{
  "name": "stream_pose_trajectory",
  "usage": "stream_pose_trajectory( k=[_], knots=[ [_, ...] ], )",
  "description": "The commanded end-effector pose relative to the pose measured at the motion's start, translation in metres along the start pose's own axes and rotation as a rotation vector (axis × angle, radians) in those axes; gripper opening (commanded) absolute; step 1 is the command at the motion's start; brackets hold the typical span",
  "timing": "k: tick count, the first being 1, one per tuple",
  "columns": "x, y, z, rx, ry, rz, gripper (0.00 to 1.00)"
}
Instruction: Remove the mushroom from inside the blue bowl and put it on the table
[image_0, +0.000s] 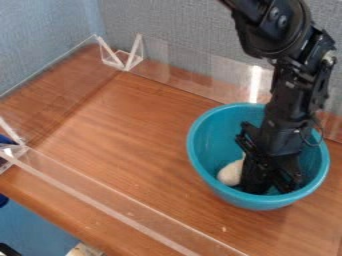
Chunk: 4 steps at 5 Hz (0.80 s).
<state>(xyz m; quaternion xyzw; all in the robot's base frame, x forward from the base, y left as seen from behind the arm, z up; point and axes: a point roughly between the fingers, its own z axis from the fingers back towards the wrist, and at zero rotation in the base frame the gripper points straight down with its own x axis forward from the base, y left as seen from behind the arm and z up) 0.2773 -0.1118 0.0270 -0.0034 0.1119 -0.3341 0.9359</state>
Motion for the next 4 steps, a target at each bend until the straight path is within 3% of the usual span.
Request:
stream_pose_trajectory(
  k=[1,4],
  knots=[
    [-0.011,0.002,0.008,0.004,-0.008,0.002,0.00],
    [-0.034,0.008,0.020,0.012,-0.004,0.011,0.00]
  ],
)
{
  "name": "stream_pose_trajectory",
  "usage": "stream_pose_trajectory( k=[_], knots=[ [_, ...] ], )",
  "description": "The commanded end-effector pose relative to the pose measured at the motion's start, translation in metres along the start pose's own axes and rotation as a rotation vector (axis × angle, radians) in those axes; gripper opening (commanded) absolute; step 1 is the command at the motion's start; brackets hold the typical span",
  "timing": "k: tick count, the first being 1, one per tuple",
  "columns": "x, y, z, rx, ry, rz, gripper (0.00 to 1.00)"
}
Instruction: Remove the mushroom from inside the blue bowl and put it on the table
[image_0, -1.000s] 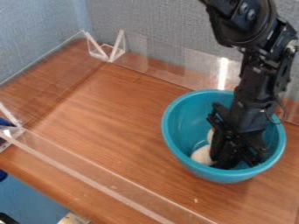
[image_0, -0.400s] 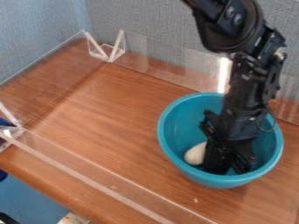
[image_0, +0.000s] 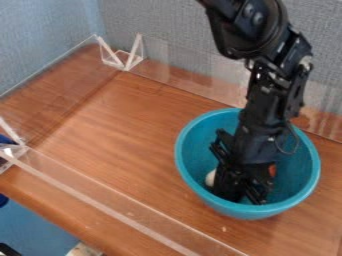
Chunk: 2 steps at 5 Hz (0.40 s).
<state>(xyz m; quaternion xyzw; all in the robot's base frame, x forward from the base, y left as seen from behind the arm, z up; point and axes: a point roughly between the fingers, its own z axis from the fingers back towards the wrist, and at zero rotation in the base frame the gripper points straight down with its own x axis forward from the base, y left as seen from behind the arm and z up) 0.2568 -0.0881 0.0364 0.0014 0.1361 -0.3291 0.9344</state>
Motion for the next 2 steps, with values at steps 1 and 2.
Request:
stream_pose_trajectory(
  k=[1,2],
  knots=[
    [-0.0094,0.0069,0.0196,0.026,-0.051,0.007,0.00],
    [-0.0153,0.0080,0.0246,0.032,-0.054,0.012,0.00]
  ],
)
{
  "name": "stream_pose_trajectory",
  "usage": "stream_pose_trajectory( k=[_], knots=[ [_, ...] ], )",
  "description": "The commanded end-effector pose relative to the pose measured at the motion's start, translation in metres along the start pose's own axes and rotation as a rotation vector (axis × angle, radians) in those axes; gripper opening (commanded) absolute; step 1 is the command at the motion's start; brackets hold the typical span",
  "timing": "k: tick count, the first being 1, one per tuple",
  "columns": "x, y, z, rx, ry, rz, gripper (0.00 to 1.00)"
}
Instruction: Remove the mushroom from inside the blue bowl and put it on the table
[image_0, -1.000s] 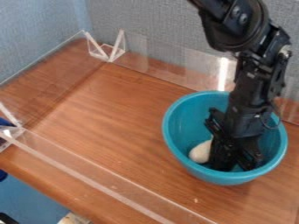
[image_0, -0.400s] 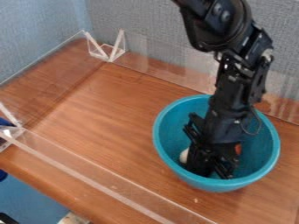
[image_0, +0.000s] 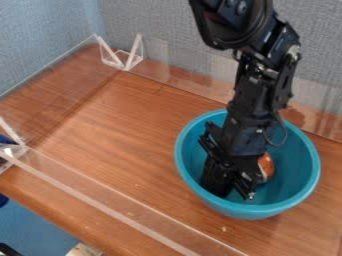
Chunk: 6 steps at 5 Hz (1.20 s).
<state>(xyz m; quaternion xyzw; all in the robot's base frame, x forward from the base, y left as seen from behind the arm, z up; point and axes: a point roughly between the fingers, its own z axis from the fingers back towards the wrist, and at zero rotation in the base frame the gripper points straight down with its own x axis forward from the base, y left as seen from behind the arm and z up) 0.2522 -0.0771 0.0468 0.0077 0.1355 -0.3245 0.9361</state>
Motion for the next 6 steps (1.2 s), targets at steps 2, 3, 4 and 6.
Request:
stream_pose_trajectory(
  k=[2,3,4,6],
  knots=[
    [-0.010,0.006,0.020,0.026,-0.056,0.008,0.00],
    [-0.013,0.009,0.020,0.026,-0.054,0.010,0.00],
    [-0.016,0.010,0.020,0.024,-0.053,0.011,0.00],
    [-0.022,0.017,0.022,0.015,-0.058,0.020,0.00]
  ],
)
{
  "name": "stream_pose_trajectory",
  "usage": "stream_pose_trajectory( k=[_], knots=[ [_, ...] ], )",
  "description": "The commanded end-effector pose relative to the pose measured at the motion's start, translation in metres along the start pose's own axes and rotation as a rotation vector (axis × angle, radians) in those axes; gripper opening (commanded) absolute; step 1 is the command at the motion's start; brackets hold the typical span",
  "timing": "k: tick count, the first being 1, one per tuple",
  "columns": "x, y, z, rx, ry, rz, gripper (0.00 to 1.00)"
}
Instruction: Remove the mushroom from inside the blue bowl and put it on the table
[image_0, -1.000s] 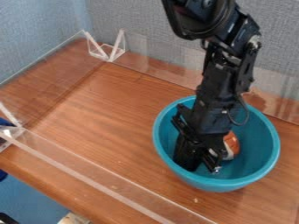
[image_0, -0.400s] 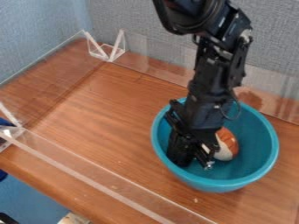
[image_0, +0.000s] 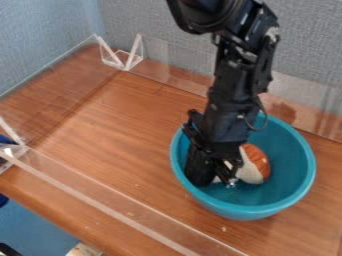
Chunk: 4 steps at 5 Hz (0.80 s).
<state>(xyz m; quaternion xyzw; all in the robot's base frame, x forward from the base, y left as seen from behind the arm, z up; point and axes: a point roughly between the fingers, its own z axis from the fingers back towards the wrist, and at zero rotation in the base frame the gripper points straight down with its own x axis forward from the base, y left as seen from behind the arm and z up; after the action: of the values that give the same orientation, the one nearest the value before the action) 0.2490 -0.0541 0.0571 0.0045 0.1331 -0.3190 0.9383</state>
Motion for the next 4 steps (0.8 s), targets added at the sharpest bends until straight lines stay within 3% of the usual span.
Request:
stream_pose_trajectory(
  k=[1,2,4],
  knots=[
    [-0.006,0.006,0.016,0.015,-0.054,0.014,0.00],
    [-0.009,0.008,0.017,0.010,-0.057,0.013,0.00],
    [-0.016,0.007,0.033,0.021,-0.080,0.016,0.00]
  ],
)
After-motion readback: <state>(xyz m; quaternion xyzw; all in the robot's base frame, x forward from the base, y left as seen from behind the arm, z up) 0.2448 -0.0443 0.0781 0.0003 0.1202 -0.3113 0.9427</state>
